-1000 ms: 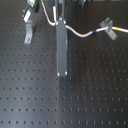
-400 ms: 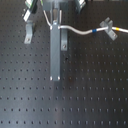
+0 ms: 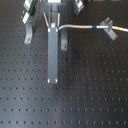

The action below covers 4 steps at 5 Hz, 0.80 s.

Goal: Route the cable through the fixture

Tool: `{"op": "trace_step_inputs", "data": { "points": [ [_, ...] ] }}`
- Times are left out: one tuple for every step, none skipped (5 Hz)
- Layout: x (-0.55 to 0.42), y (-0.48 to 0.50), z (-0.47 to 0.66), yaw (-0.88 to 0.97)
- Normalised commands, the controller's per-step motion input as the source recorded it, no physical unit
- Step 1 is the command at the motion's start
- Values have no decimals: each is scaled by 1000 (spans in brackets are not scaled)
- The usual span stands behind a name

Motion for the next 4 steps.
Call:
{"op": "trace_step_inputs", "data": {
  "points": [
    [118, 313, 84, 340],
    [164, 19, 290, 211],
    [-7, -162, 114, 0],
    [-27, -202, 3, -111]
  ]
}}
